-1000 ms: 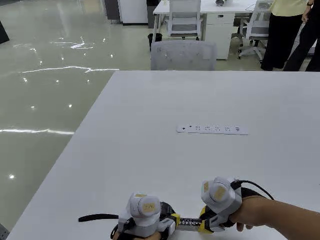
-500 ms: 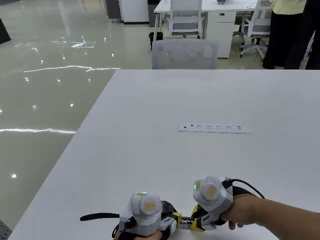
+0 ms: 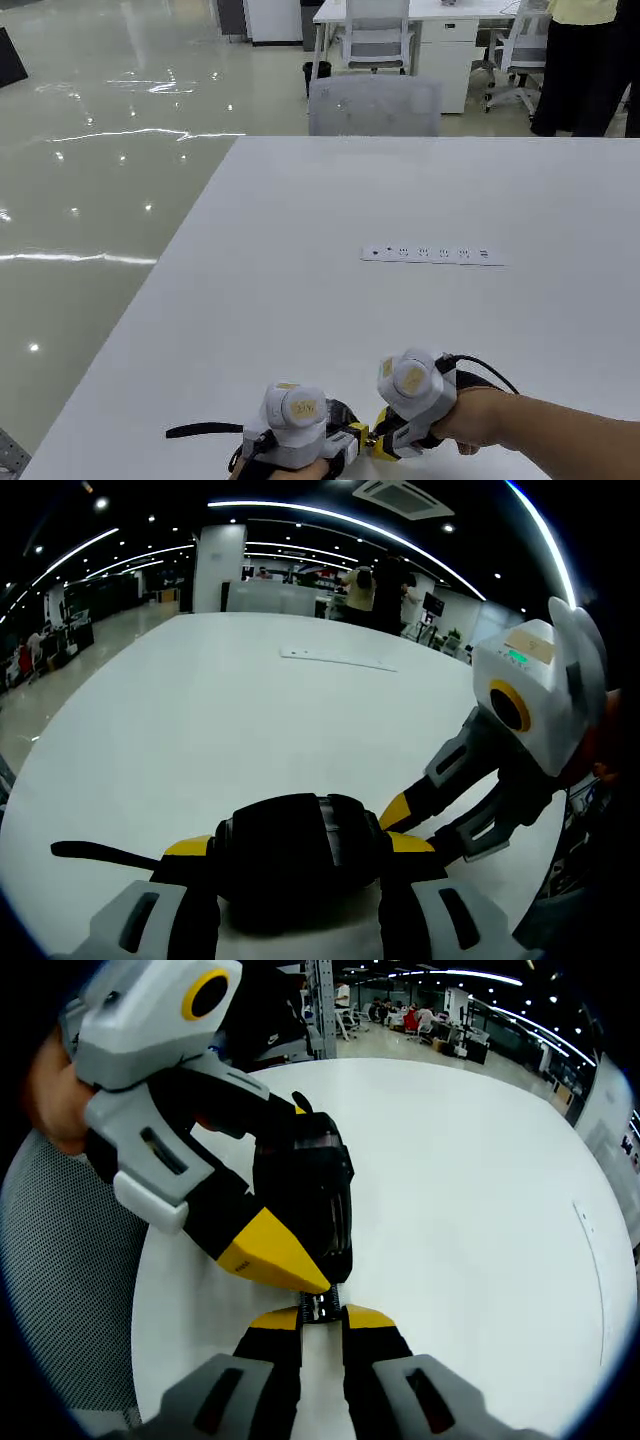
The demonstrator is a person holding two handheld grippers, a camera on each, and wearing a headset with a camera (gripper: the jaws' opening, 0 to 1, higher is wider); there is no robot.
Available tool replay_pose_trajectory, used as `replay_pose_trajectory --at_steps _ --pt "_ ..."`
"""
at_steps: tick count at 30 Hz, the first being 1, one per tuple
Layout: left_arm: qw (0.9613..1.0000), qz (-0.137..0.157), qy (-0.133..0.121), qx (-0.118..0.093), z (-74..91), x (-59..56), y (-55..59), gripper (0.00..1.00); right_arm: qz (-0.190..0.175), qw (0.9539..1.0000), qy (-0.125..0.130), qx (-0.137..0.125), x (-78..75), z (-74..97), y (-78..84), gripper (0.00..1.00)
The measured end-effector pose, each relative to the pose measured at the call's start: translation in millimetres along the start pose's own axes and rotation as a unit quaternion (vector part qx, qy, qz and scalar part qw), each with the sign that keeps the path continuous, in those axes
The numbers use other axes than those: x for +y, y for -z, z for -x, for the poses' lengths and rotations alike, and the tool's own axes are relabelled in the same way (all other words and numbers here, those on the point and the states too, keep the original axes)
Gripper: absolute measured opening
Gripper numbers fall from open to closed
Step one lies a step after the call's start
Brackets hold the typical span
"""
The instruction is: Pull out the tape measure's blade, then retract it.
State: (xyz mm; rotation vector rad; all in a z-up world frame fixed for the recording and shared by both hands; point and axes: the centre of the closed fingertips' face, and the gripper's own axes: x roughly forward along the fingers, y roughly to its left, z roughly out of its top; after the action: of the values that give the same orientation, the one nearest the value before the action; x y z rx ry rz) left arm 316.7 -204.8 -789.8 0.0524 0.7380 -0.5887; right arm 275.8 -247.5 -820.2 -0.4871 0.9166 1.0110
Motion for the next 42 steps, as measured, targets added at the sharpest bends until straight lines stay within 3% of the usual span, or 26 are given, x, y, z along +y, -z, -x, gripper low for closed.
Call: replay_pose_trajectory --at_steps 27,32,37,42 --pt "1.0 -0.002 0.007 -0.003 0.7 -0.6 0.0 0.62 0.024 0.9997 -0.006 -0.01 3.4 -6.9 -9.8 0.13" --pt "0.9998 -0.011 0.014 -0.013 2.0 -1.8 0.3 0.63 0.008 0.9998 -0.004 -0.016 3.5 -6.5 -9.5 0.14" --pt "0.9992 -0.023 0.031 -0.002 2.4 -2.6 0.3 0.62 0.023 0.9993 0.008 -0.028 4.9 -5.2 -8.9 0.15" --pt "0.9975 -0.047 0.052 -0.011 3.8 -3.2 -2.6 0.61 0.002 0.9983 0.042 -0.041 -4.6 -1.6 -7.1 0.26"
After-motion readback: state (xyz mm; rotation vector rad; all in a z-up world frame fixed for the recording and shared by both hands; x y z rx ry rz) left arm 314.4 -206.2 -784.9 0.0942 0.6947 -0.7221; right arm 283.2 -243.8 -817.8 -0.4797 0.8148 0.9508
